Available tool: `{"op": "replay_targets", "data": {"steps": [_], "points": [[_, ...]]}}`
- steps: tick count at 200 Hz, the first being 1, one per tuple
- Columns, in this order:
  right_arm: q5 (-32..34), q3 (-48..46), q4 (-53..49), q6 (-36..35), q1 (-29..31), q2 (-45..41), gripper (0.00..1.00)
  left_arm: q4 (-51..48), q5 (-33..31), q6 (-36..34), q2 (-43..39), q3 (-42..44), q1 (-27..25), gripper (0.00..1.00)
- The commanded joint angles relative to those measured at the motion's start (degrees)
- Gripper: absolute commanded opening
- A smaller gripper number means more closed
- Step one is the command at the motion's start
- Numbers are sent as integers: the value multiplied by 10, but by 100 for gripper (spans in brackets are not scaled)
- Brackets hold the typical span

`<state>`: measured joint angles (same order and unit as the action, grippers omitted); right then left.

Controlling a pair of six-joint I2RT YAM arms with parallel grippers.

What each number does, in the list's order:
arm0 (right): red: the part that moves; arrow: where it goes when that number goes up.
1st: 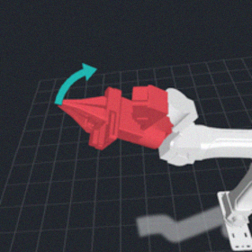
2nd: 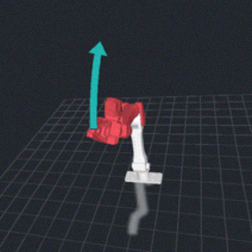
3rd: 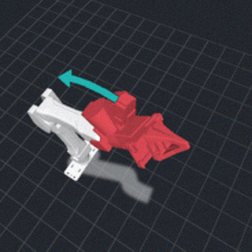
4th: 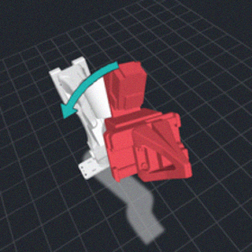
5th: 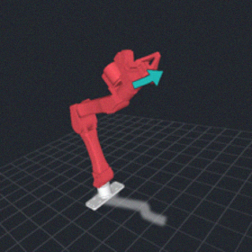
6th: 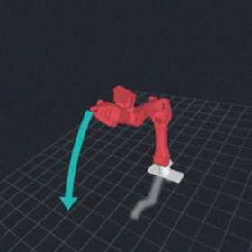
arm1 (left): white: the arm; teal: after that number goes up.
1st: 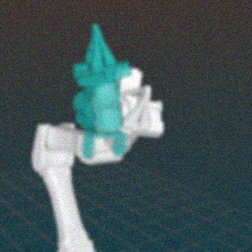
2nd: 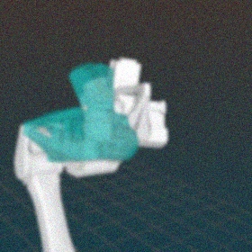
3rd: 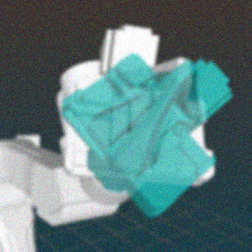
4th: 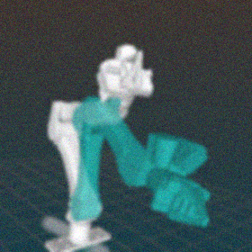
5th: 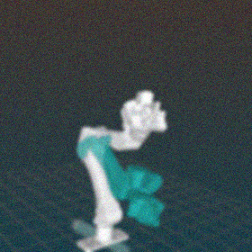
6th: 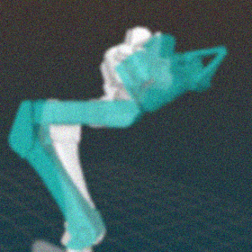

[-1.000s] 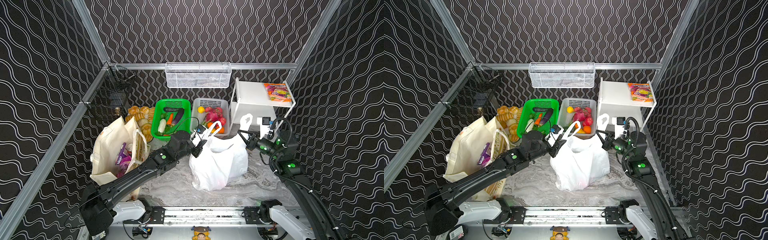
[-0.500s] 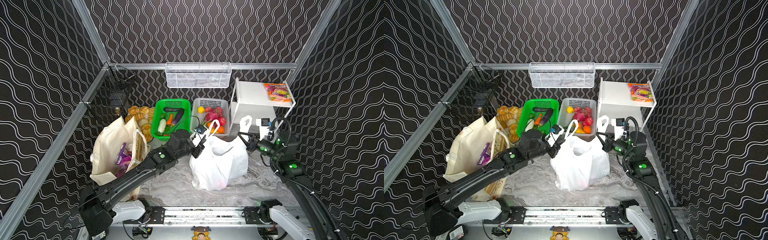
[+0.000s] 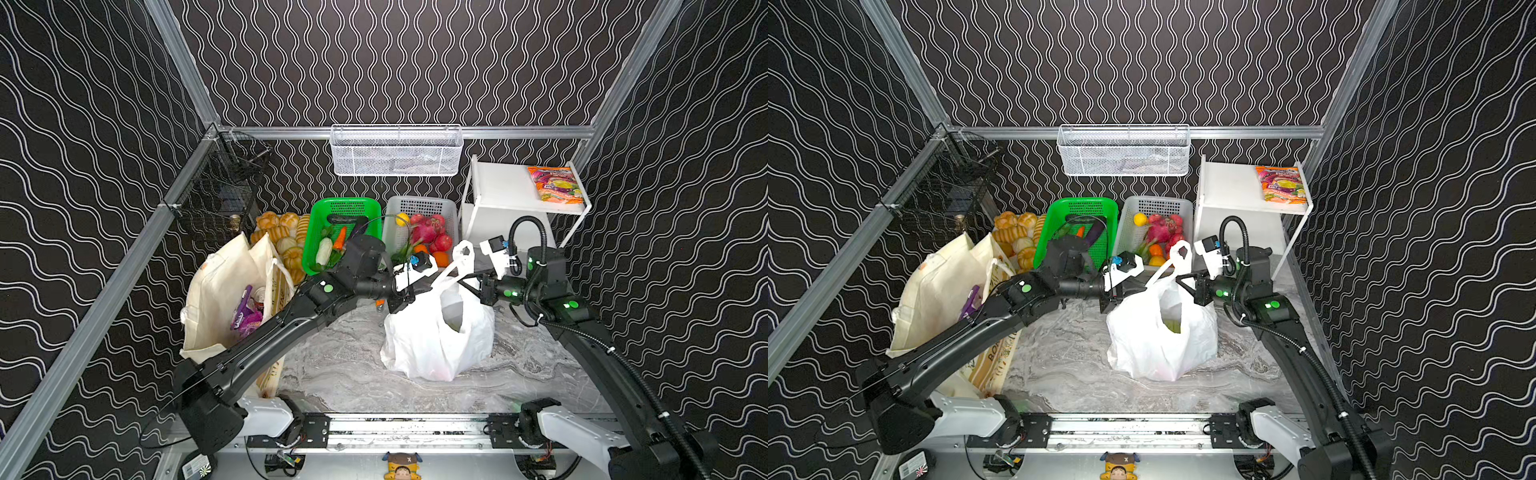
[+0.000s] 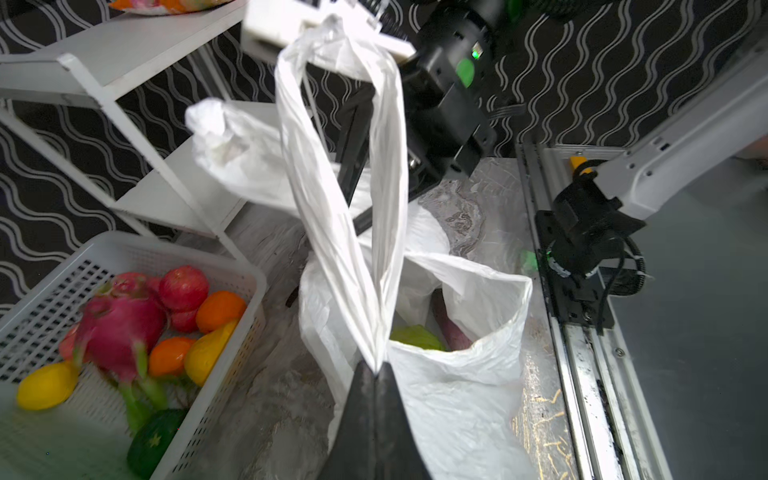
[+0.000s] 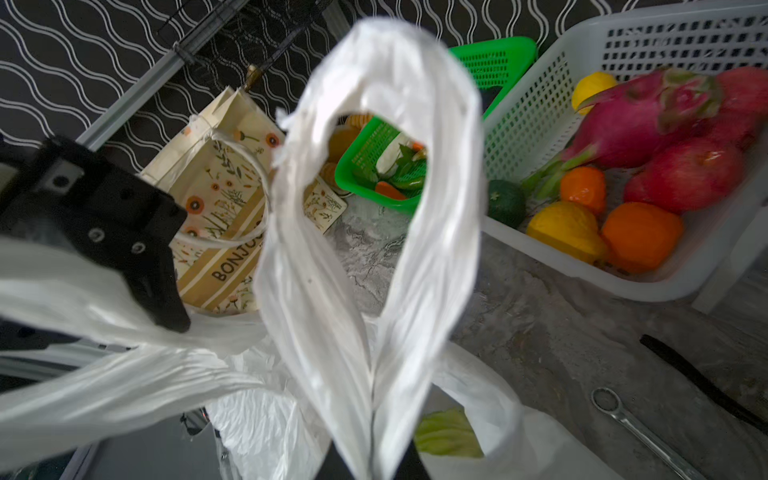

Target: Place the mixed food into the grocery bags and tie them

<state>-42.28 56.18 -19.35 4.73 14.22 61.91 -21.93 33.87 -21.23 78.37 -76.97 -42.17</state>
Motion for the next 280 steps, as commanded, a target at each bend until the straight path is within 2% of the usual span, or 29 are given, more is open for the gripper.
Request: {"op": "replay_targets", "data": {"steps": [1,29,62,117,153,178,214,256,280], "points": [[-20,26,-28,-51,9,12,10,-67,153,-52,34,-41,18,0],[-69,16,-12,-92,27,1,12,-196,222,-104,115,-130,24,0],[-83,-4,-31,-125,30,-10,18,-263,232,-100,185,-207,26,0],[-61,-24,-72,-167,28,-37,35,-213,240,-72,181,-192,28,0],[-74,-40,-71,-191,28,-62,56,-227,239,-72,190,-203,30,0],[-91,-46,-76,-215,28,-71,65,-230,244,-68,195,-206,31,0],[-106,-43,-64,-215,28,-70,71,-213,251,-54,196,-201,31,0],[-135,-54,-5,-170,27,-68,73,-213,246,-45,202,-205,31,0],[-124,-72,41,-129,27,-74,73,-205,251,-37,202,-203,31,0]]}}
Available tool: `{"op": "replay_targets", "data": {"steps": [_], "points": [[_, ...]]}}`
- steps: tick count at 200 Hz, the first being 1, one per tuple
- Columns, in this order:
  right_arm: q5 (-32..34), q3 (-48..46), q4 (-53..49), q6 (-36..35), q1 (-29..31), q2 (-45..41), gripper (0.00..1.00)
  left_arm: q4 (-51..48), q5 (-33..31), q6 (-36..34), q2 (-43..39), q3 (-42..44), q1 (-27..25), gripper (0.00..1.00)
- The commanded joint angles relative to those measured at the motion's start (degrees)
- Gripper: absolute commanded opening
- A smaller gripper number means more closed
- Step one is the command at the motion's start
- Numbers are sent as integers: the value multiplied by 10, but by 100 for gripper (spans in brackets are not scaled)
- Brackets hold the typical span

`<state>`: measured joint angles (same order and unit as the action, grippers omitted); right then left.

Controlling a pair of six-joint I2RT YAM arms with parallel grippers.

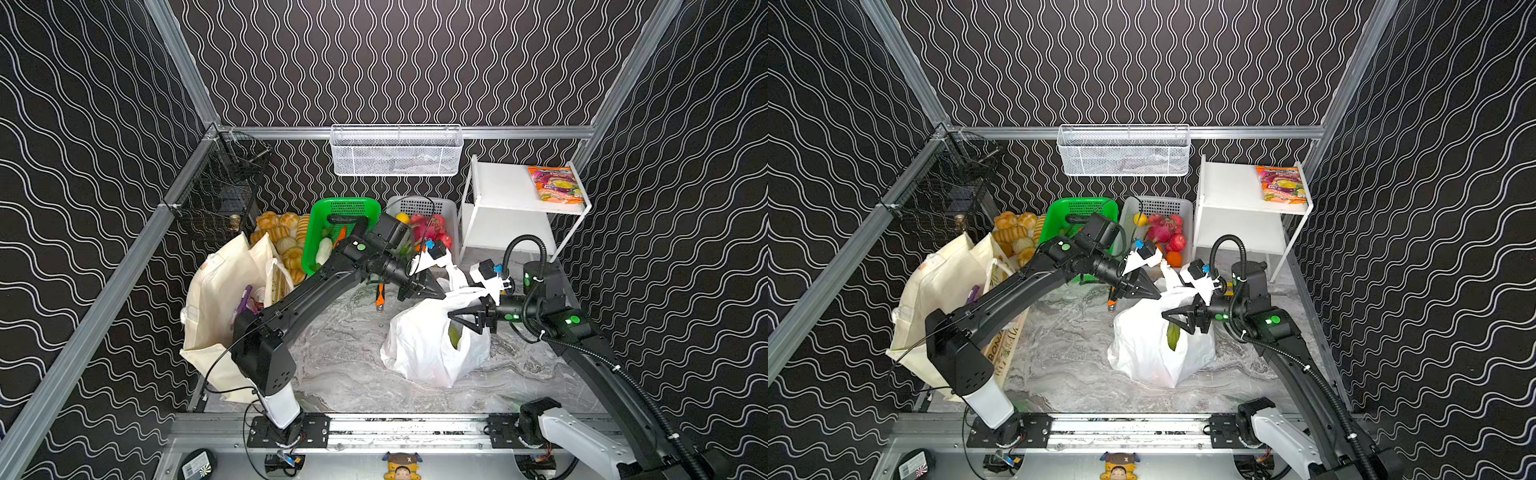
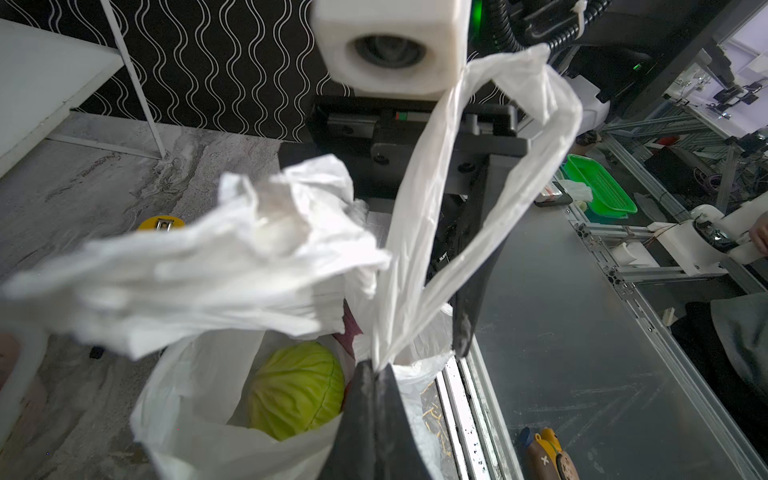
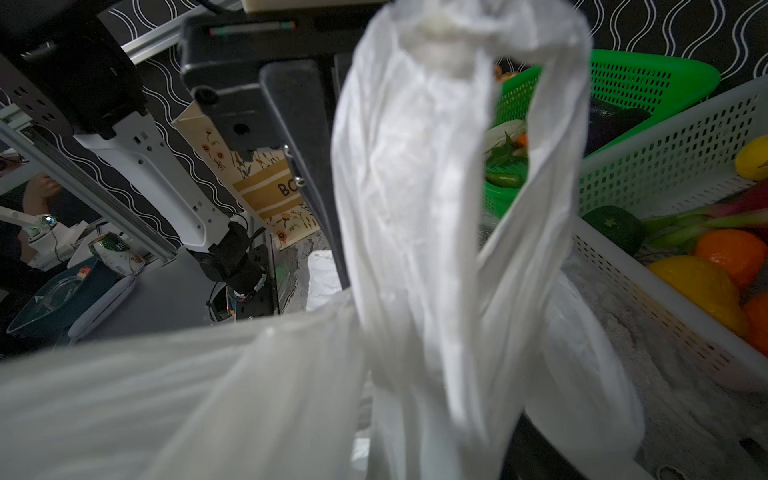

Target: Place the mixed food into the grocery bags and tie them

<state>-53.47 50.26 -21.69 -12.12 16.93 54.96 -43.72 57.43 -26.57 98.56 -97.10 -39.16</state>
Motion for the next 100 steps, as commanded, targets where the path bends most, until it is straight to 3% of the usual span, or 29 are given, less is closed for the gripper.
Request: {"op": "replay_targets", "data": {"steps": [1,45,83,100], "points": [[-11,-14,67,42,0,-5,72,13,16,16,0,-1,1,0],[-18,-31,122,86,1,-13,60,-4,12,9,5,-7,1,0],[-19,-27,133,101,0,-4,58,-15,13,12,14,-20,1,0],[-16,-28,142,114,1,-1,49,-8,18,18,14,-18,1,0]]}}
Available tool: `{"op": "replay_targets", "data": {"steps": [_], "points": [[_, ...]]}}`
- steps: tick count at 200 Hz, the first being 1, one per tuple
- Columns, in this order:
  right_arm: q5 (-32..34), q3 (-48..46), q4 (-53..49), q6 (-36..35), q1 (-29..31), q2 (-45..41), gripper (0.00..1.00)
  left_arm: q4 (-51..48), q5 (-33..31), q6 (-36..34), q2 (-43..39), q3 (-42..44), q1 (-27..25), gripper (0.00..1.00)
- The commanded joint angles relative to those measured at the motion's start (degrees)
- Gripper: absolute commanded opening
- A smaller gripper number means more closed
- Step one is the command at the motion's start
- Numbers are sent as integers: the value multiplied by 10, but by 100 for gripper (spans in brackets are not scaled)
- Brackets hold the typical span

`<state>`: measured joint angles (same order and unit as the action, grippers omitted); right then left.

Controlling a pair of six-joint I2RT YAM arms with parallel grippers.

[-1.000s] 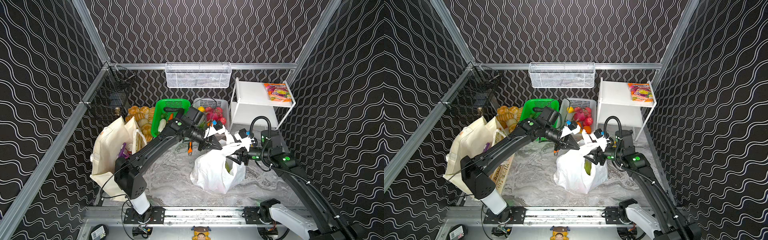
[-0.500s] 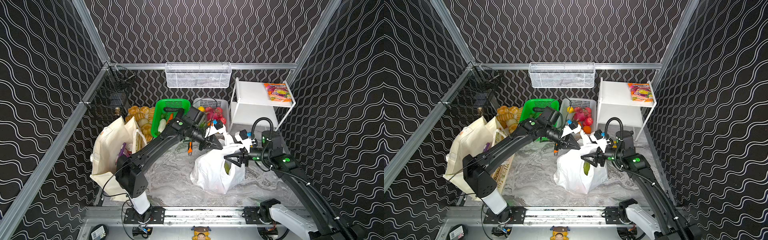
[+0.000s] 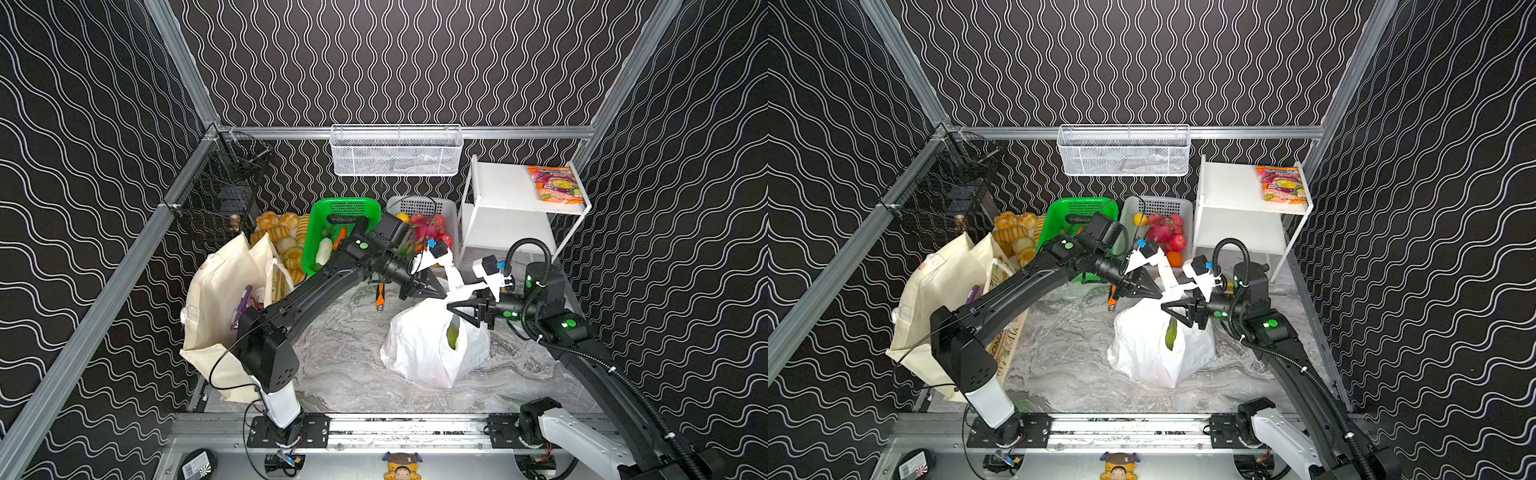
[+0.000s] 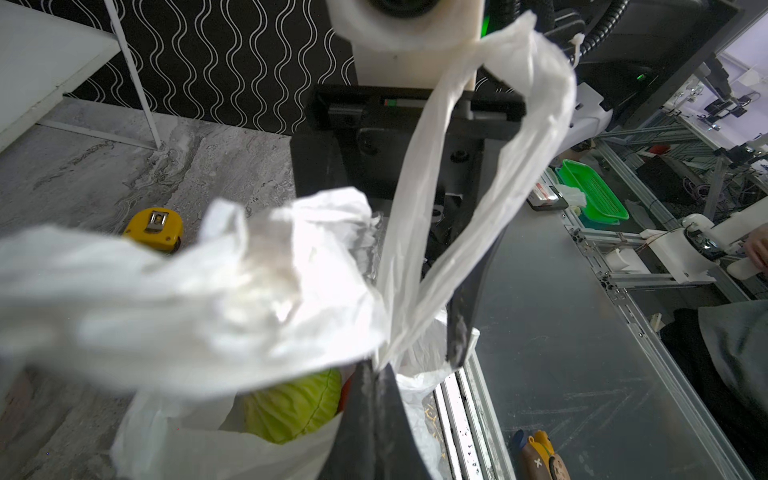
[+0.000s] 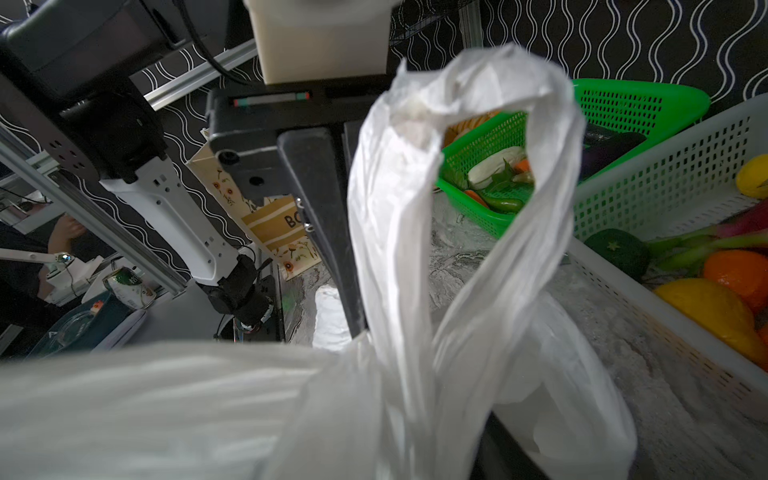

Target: Place the mixed food into the grocery bags and tie them

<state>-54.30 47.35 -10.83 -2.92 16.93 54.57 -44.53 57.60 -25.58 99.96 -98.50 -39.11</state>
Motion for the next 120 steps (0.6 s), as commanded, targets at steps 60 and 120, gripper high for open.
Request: {"op": "replay_targets", "data": {"steps": [60,120], "points": [[4,-5,37,29,-1,-4,11,34,-23,26,-33,21,1,7],[5,-30,78,43,-3,-22,5,153,-69,119,-102,83,8,56]]}}
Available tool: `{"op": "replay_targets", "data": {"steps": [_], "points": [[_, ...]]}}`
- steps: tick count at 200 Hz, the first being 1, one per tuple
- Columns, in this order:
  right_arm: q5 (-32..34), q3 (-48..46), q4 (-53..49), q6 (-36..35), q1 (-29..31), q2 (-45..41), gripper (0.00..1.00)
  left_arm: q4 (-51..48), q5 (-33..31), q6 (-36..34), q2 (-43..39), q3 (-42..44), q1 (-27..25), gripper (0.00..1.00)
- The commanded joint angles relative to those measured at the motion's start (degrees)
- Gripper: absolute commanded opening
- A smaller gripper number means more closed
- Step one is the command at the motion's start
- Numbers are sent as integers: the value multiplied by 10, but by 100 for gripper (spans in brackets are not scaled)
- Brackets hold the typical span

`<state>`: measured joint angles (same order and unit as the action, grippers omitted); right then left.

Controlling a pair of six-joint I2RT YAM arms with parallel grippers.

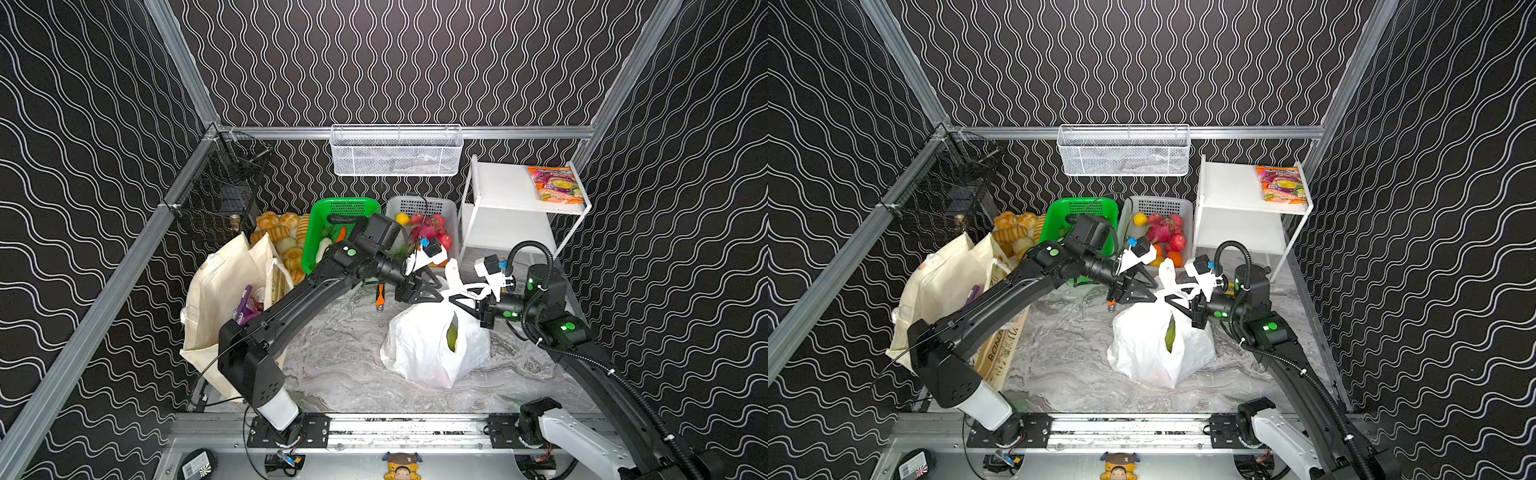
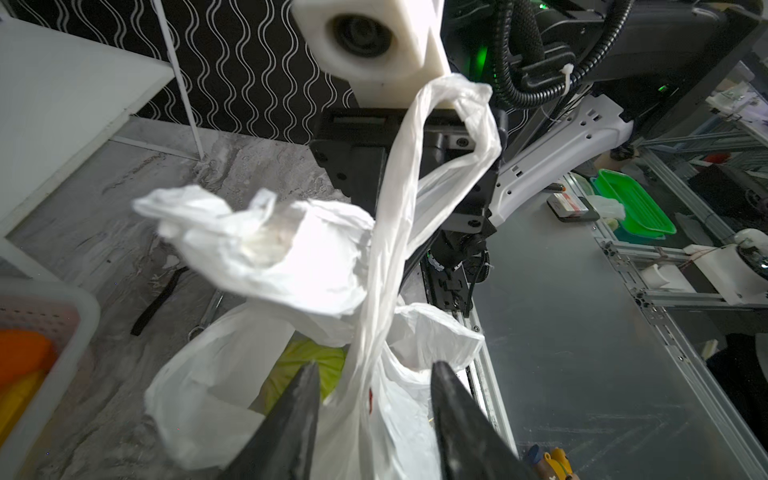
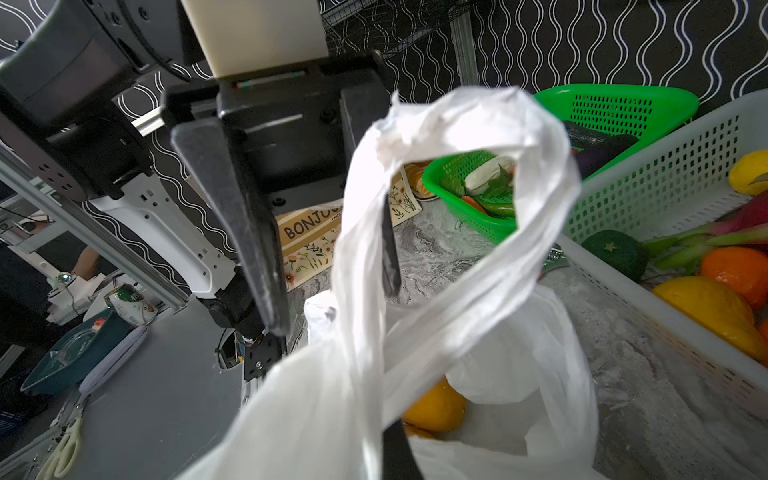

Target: Place the mixed food into the grocery bags and tie them

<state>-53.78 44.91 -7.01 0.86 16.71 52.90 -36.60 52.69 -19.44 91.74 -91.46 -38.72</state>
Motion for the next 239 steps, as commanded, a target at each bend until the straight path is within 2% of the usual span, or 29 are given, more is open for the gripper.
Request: {"op": "replay_targets", "data": {"steps": [1,27,39,70,94,129,168,187,218,239], "points": [[0,-6,39,5,0,-6,5,76,-21,59,-21,13,4,57],[-5,-5,37,4,-1,-1,6,109,-89,151,-23,6,6,68],[-5,-5,37,4,0,2,6,113,-105,193,-16,-8,6,69],[-7,-5,40,5,-1,4,7,132,-75,289,11,-39,2,76],[-10,-3,40,5,-1,8,6,118,-89,307,31,-65,-9,78],[-1,-2,43,12,-1,9,7,80,-130,285,38,-81,-22,74],[23,-4,45,25,-1,12,6,147,-190,215,-65,14,-22,84],[25,-5,53,32,-1,14,6,176,-202,161,-113,66,-21,94],[22,-6,70,43,-2,15,6,151,-224,74,-146,131,-20,97],[18,-2,70,45,-2,17,6,150,-198,71,-141,159,-22,99]]}}
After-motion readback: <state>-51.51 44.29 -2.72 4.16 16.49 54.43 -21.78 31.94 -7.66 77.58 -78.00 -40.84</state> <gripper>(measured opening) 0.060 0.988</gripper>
